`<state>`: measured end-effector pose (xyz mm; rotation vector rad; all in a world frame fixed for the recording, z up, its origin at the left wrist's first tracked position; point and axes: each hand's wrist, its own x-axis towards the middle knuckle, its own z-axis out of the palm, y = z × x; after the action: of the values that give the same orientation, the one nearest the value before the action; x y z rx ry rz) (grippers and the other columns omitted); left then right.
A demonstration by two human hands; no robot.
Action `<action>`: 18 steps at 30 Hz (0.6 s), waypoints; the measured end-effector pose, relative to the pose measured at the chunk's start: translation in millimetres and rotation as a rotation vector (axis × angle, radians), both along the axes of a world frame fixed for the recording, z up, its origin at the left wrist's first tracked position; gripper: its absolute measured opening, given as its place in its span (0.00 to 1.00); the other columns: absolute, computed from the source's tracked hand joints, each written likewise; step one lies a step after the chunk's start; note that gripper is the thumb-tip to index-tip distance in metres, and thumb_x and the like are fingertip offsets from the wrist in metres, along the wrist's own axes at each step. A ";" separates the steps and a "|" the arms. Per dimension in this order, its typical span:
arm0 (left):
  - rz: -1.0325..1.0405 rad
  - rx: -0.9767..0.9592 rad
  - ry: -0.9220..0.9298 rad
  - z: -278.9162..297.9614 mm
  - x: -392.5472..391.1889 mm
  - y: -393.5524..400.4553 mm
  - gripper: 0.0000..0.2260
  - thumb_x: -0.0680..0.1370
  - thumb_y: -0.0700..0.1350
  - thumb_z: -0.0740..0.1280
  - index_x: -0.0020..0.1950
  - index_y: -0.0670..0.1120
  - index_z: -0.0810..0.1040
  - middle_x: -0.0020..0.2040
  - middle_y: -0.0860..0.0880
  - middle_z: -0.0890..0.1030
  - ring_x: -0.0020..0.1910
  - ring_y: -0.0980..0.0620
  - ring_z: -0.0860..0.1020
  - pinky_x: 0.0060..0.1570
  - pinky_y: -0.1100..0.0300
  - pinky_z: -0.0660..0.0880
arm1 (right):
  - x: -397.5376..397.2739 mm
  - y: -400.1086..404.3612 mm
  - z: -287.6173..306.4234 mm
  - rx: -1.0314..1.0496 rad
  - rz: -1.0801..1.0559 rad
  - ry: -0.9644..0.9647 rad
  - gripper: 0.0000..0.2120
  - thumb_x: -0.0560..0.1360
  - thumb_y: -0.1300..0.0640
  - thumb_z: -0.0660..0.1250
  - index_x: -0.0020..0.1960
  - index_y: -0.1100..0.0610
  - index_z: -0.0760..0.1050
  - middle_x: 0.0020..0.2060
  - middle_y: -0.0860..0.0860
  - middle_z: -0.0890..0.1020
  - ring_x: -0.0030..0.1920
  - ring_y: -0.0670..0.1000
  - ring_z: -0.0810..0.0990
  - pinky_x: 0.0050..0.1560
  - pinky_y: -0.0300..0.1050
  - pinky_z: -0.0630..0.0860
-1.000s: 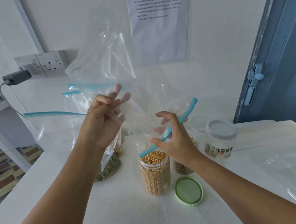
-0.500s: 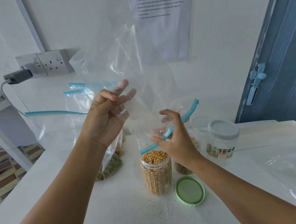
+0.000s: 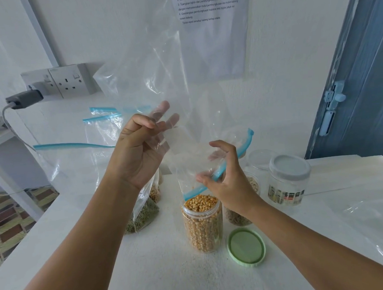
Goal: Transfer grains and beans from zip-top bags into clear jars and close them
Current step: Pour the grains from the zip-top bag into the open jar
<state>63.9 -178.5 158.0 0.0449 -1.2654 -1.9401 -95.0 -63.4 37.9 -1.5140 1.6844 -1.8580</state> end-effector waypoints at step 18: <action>0.042 -0.130 -0.038 2.2 -0.6 -4.2 0.20 0.79 0.32 0.64 0.34 0.51 0.84 0.64 0.49 0.84 0.62 0.42 0.83 0.68 0.42 0.73 | -6.3 -2.2 1.0 0.031 0.010 -0.014 0.40 0.75 0.64 0.76 0.72 0.34 0.59 0.58 0.52 0.71 0.56 0.53 0.80 0.51 0.42 0.84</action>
<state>63.3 -182.8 160.2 0.0424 -1.4026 -1.8253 -101.3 -65.5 39.0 -1.4917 1.6884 -1.8244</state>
